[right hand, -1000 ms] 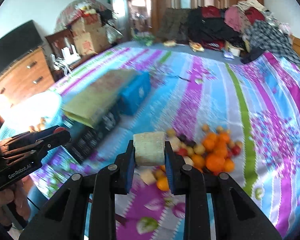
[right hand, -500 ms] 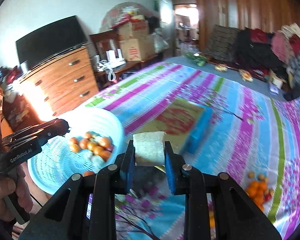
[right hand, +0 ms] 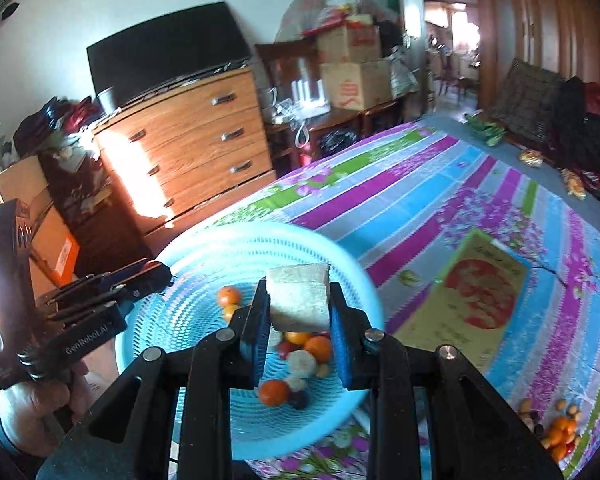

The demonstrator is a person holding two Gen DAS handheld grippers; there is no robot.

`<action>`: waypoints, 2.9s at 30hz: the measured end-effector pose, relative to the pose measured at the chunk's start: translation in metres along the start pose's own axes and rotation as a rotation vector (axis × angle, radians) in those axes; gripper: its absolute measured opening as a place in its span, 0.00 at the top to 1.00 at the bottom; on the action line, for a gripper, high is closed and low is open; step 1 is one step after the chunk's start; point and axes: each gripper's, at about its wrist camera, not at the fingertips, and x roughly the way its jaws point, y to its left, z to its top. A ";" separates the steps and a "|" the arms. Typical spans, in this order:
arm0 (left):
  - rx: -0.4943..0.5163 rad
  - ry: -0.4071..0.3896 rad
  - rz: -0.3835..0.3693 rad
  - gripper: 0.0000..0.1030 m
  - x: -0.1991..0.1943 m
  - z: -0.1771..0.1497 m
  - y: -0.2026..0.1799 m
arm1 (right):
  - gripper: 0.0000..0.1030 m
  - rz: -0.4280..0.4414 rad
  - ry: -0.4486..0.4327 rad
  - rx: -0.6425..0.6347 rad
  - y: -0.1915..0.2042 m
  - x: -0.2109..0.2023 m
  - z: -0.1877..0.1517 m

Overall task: Organize fruits
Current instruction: 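Carry the tomato and white block over the basket with both tools, then open both tools to drop the tomato and block into the basket, then move both tools back over the fruit pile on the sheet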

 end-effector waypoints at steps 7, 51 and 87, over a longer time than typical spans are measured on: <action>-0.036 0.048 0.030 0.71 0.009 -0.010 0.029 | 0.71 0.026 0.099 0.003 0.013 0.042 -0.006; -0.093 0.123 0.071 0.30 0.031 -0.025 0.072 | 0.46 0.054 0.235 0.083 0.018 0.107 -0.037; -0.086 0.132 0.071 0.28 0.031 -0.028 0.059 | 0.46 0.060 0.183 0.104 0.009 0.091 -0.042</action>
